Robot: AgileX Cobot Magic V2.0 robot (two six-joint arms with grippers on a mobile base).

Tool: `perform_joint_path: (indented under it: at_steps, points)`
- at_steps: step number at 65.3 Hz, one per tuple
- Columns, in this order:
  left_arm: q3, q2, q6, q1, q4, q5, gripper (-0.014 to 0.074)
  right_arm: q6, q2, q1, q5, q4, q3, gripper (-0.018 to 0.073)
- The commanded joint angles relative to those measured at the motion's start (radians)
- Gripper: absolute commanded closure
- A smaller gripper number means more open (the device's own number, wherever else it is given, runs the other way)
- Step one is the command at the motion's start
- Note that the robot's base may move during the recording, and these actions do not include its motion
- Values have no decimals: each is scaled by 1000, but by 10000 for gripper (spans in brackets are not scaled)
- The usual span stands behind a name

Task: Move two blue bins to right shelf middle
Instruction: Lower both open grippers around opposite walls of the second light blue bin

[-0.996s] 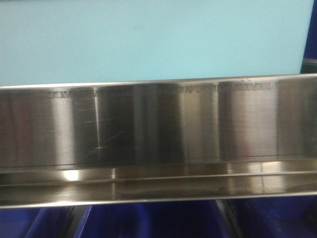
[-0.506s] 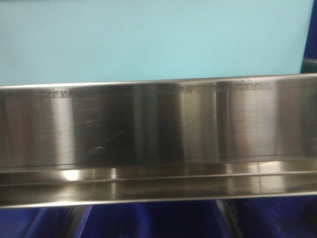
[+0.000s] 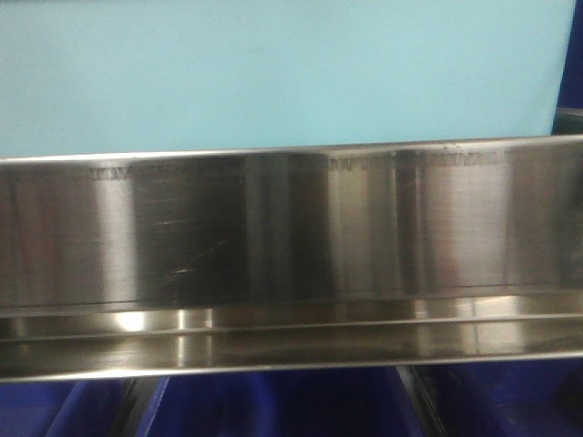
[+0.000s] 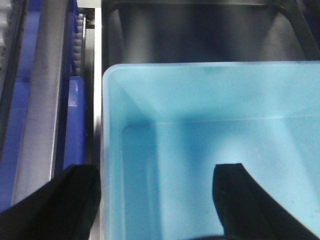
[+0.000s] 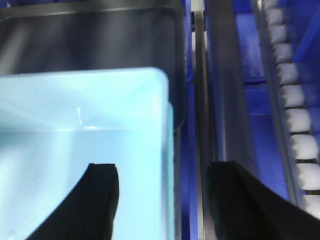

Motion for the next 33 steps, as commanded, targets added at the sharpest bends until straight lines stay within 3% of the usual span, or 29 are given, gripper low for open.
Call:
perform_joint_path:
  at_steps: [1, 33]
  points:
    - [-6, 6, -26, -21, 26, -7, 214, 5, 12, 3, -6, -5, -8, 272]
    - [99, 45, -54, -21, 14, -7, 214, 9, 14, 3, -6, -12, 134, 272]
